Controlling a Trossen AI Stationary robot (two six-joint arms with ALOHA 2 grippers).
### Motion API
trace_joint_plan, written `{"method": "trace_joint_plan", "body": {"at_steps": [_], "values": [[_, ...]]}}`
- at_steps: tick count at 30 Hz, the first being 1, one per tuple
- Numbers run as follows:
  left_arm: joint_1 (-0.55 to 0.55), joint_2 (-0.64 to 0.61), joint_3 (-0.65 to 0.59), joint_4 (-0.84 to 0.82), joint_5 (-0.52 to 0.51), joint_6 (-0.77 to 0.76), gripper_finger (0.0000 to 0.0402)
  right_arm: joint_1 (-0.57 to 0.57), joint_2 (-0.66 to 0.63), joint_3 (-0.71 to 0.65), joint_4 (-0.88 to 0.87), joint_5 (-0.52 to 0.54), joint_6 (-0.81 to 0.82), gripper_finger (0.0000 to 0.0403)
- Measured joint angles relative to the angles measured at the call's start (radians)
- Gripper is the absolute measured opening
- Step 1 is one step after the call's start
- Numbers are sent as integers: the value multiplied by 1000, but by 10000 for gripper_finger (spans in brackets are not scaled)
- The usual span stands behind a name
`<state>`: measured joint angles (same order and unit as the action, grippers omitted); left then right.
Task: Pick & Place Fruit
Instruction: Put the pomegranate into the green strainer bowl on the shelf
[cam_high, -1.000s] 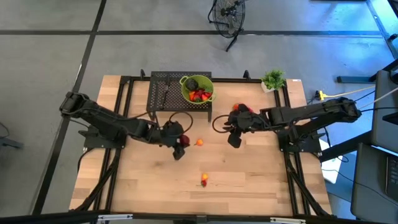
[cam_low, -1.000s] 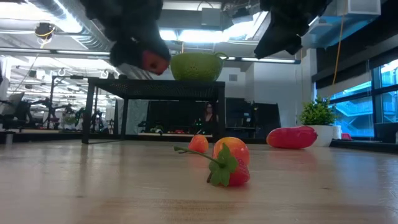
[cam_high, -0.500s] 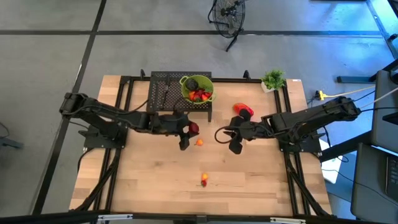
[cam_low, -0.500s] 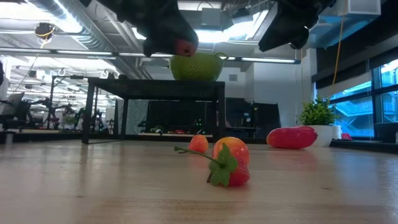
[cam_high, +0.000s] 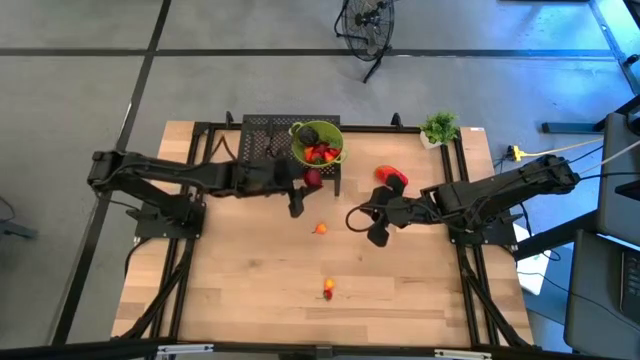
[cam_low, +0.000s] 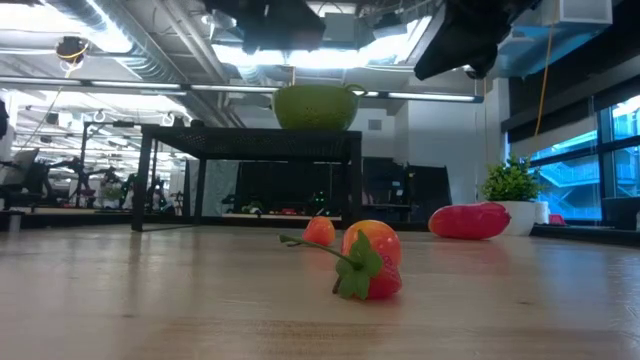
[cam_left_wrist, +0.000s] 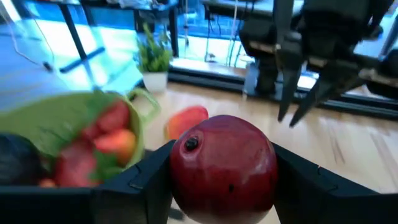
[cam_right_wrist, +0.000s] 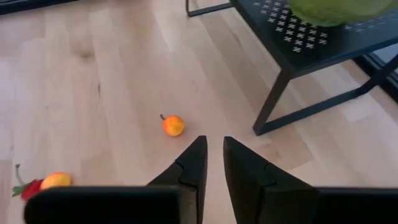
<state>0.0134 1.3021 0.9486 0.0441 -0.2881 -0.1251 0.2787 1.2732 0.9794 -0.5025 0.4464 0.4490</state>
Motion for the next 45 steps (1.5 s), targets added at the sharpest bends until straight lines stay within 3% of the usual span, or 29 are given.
{"method": "trace_joint_plan", "body": {"at_steps": [17,26,35,45], "values": [[224,-14,74,-43,-6,130,212,0,0,0,53,44,-19,66],[343,16,74,-48,35,104,212,0,0,0,53,44,-20,53],[341,57,74,-53,67,86,212,0,0,0,53,44,-22,41],[338,75,74,-101,61,83,212,0,0,0,54,44,-22,57]]}}
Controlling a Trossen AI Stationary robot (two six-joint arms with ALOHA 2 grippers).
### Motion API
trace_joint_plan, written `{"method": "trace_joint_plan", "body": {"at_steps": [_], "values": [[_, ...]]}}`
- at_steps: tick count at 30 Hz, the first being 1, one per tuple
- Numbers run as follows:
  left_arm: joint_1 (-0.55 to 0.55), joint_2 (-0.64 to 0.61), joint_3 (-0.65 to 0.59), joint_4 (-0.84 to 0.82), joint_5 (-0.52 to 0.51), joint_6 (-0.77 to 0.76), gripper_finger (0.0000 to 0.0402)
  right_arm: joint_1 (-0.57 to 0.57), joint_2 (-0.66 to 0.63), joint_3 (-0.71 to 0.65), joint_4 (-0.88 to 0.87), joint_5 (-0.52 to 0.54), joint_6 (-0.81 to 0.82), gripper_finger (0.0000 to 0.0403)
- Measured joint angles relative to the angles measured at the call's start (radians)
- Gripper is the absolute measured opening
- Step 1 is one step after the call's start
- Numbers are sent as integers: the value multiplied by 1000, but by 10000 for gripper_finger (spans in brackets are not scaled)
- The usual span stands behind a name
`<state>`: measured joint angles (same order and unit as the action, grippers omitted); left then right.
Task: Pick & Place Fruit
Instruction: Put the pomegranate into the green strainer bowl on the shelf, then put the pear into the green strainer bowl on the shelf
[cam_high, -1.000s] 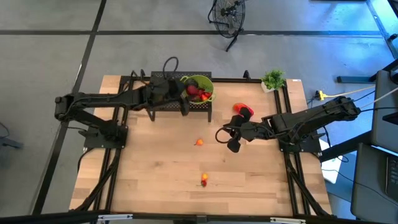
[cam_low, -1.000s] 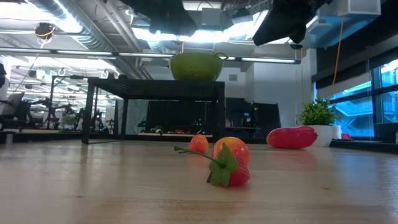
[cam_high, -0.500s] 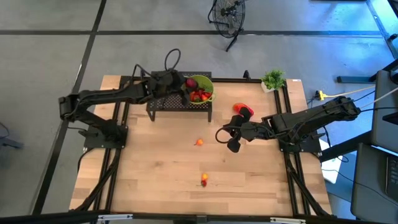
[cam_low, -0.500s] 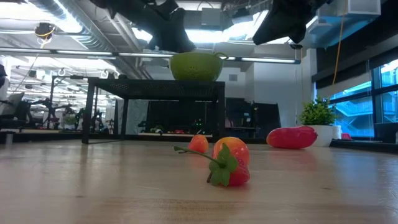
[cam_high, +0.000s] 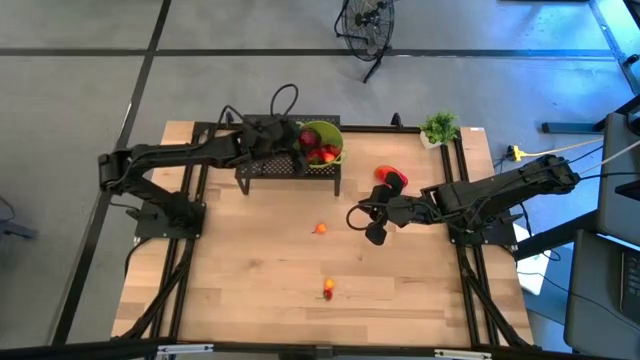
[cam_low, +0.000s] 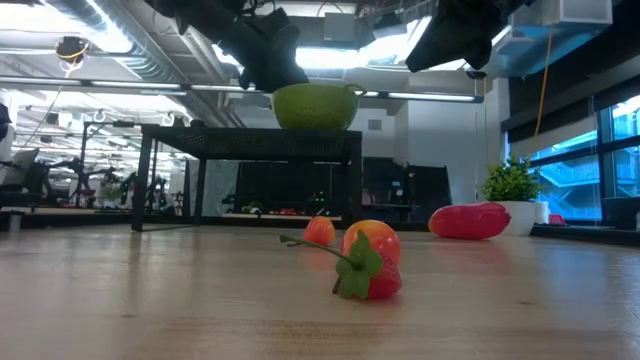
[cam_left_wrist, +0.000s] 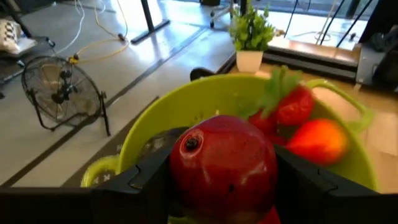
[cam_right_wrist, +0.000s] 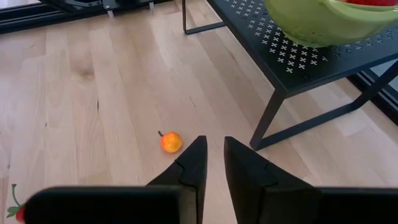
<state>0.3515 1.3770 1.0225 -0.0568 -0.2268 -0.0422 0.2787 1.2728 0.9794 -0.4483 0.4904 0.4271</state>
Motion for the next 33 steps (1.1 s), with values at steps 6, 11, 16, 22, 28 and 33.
{"method": "trace_joint_plan", "body": {"at_steps": [6,11,16,22,28,33], "values": [[-2,25,0,2,9,1,212,0,0,0,7,0,0,66],[-2,29,0,5,9,1,212,0,0,0,7,0,1,64],[-3,29,0,15,9,1,214,0,0,0,7,0,1,54],[-3,29,0,16,5,1,251,0,0,0,6,0,1,45],[-3,28,0,16,-25,3,300,0,0,0,6,0,2,44],[-3,3,0,16,-26,4,312,0,0,0,6,0,2,53]]}}
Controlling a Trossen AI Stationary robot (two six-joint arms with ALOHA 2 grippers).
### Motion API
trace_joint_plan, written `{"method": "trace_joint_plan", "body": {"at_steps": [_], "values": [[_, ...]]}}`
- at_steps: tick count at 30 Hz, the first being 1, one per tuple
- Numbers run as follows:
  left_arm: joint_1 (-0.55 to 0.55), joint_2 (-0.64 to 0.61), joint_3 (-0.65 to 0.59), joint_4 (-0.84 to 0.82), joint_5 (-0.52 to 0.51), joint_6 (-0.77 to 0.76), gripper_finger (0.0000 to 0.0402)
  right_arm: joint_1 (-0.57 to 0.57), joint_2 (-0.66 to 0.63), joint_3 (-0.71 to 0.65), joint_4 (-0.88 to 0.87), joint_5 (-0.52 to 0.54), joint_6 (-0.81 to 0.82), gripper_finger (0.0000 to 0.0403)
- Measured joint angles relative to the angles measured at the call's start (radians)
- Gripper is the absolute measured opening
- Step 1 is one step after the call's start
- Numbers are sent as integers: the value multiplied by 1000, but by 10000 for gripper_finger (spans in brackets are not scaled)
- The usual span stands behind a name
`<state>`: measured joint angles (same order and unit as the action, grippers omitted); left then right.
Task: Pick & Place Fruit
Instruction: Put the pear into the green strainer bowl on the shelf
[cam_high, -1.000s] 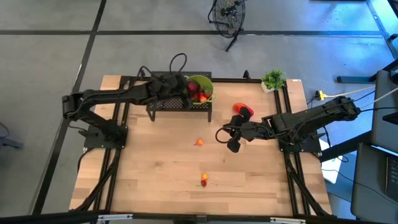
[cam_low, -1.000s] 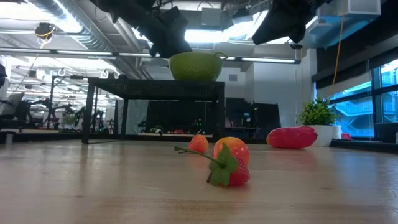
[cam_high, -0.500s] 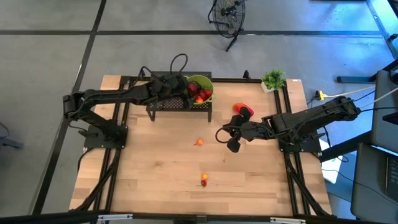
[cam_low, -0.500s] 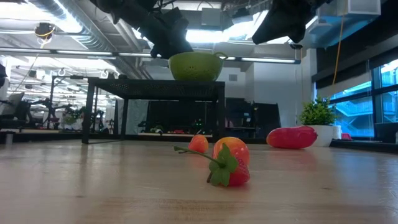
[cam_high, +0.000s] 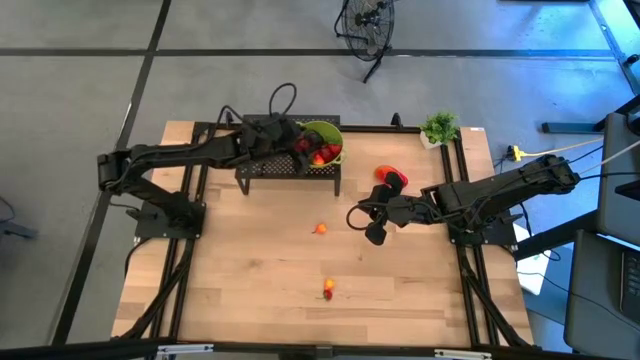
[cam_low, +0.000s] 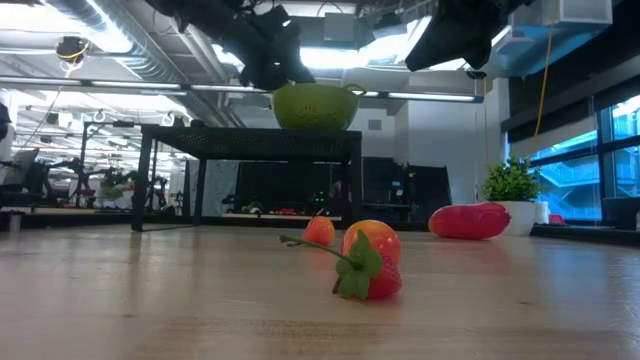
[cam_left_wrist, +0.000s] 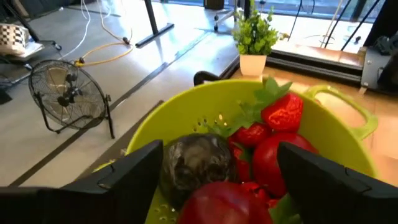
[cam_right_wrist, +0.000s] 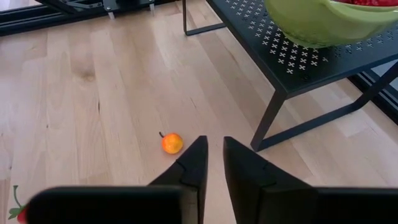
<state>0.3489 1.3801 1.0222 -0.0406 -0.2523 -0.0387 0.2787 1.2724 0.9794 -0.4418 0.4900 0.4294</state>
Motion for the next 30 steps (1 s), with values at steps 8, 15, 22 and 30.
{"method": "trace_joint_plan", "body": {"at_steps": [8,15,22,30], "values": [[-12,-74,0,-24,8,-2,312,0,1,0,17,-14,0,67],[-81,-138,0,-149,-8,-2,313,0,49,1,81,-70,-33,73],[-196,-201,0,-278,-122,-1,313,0,118,1,173,-125,-95,65],[-333,-244,0,-454,-166,-124,313,0,189,1,271,-186,-163,53]]}}
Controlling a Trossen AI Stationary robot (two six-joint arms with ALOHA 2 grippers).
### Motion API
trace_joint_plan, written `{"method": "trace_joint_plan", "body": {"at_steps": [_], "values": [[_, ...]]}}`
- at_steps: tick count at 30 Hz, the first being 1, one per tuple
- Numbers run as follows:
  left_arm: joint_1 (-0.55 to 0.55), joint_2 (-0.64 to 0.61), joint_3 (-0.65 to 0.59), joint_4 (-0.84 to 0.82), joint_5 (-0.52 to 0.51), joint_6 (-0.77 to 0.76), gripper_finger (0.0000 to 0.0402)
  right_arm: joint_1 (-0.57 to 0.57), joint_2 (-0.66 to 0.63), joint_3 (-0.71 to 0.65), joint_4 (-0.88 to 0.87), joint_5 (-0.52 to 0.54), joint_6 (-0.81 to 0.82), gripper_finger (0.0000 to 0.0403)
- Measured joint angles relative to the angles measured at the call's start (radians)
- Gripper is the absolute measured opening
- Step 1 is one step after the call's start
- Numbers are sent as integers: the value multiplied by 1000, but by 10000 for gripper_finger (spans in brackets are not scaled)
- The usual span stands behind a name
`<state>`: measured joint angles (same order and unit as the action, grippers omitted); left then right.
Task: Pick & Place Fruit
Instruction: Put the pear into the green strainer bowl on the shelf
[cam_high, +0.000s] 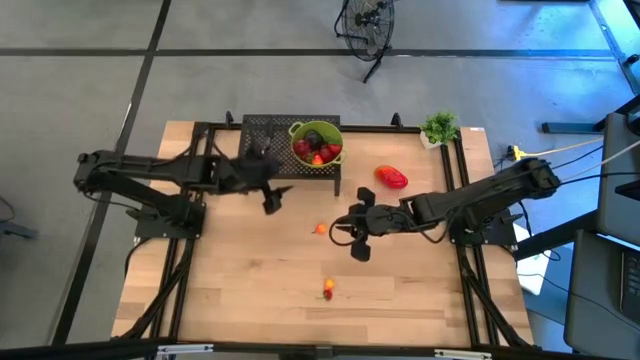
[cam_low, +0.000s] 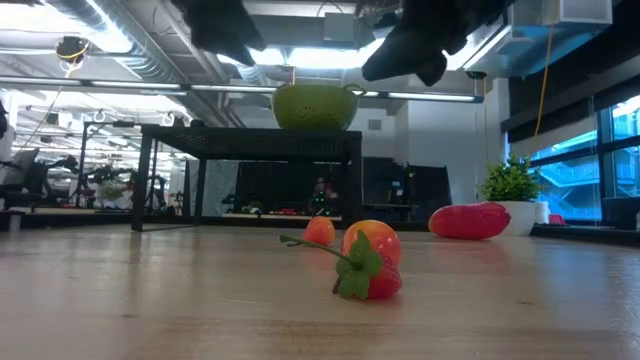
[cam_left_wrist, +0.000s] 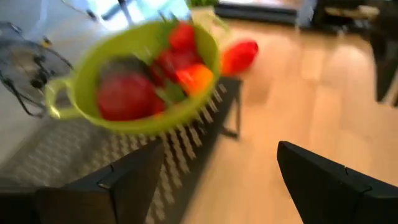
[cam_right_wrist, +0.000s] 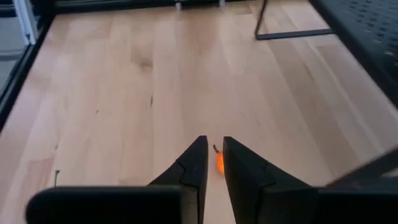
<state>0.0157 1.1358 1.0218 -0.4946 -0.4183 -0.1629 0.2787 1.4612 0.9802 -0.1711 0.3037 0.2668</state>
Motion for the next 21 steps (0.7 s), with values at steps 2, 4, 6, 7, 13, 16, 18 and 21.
{"method": "trace_joint_plan", "body": {"at_steps": [2,4,6,7,13,16,18,21], "values": [[-37,3,0,-48,-1,-40,313,0,21,0,20,-10,-24,52],[-74,16,0,-102,-13,-85,313,0,36,0,33,-10,-46,54],[-118,29,0,-148,-37,-131,313,0,52,0,41,-10,-55,58],[-140,35,0,-166,-49,-153,313,1,58,0,40,-10,-61,60],[-273,81,-1,-255,-119,-285,313,1,97,0,53,-35,-79,76],[-336,110,-1,-284,-142,-349,313,1,114,0,53,-40,-93,86],[-373,130,-6,-301,-141,-386,313,0,128,0,59,-64,-93,93],[-418,148,-47,-270,-142,-441,313,-2,144,0,65,-86,-96,106]]}}
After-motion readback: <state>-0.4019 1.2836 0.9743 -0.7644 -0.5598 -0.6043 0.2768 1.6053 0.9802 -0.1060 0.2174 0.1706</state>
